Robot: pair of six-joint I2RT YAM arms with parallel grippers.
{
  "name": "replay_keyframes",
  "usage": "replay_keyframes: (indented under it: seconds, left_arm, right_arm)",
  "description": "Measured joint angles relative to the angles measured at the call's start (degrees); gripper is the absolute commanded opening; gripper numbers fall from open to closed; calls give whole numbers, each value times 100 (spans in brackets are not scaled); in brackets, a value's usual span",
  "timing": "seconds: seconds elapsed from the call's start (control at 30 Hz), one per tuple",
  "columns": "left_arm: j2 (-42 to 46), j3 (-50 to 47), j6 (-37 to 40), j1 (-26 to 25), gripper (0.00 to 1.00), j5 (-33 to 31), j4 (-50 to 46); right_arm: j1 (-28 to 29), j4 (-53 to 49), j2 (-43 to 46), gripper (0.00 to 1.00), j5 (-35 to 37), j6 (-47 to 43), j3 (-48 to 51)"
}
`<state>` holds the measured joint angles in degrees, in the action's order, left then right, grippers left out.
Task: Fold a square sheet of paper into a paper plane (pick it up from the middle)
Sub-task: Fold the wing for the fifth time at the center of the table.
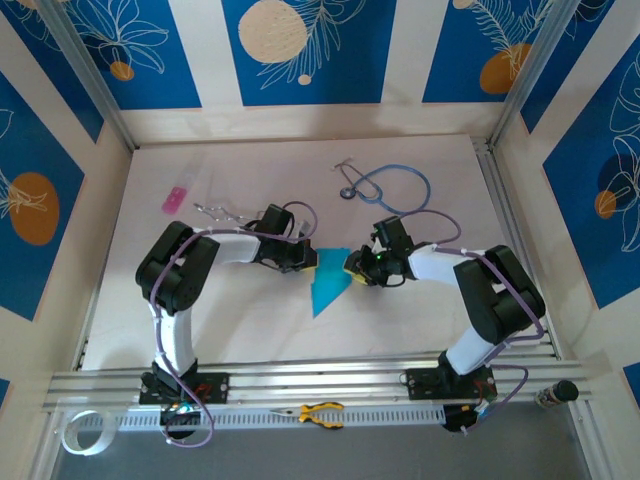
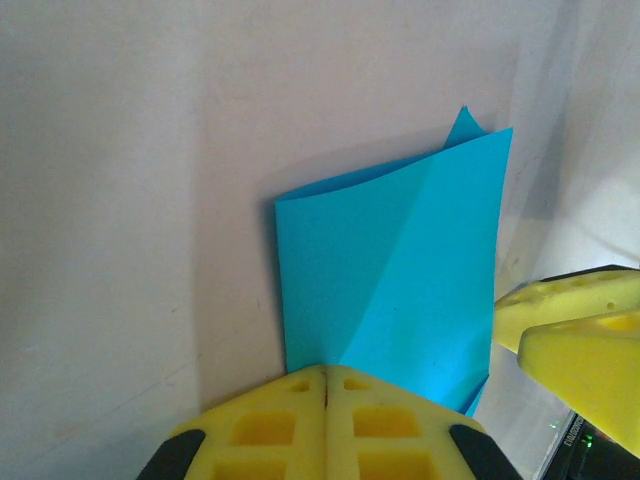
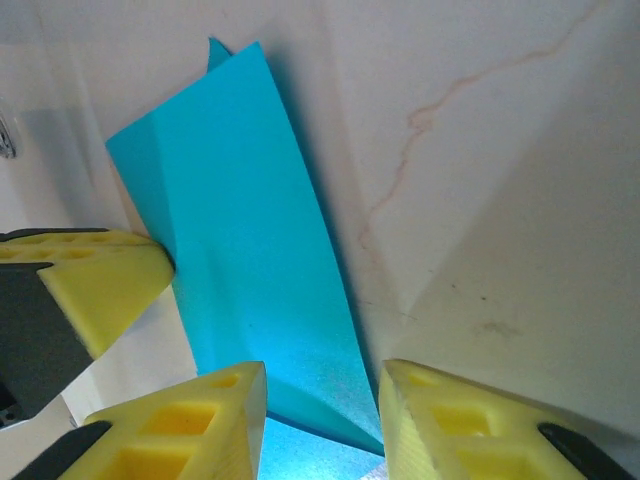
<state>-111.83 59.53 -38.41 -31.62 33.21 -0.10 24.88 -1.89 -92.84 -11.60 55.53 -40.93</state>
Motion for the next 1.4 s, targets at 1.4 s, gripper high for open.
replay_keyframes:
  seconds: [1.4]
  left_arm:
    - [-11, 4, -2, 22, 0, 48, 2]
  right_arm:
    - [-186, 140, -262, 37, -385, -363, -109]
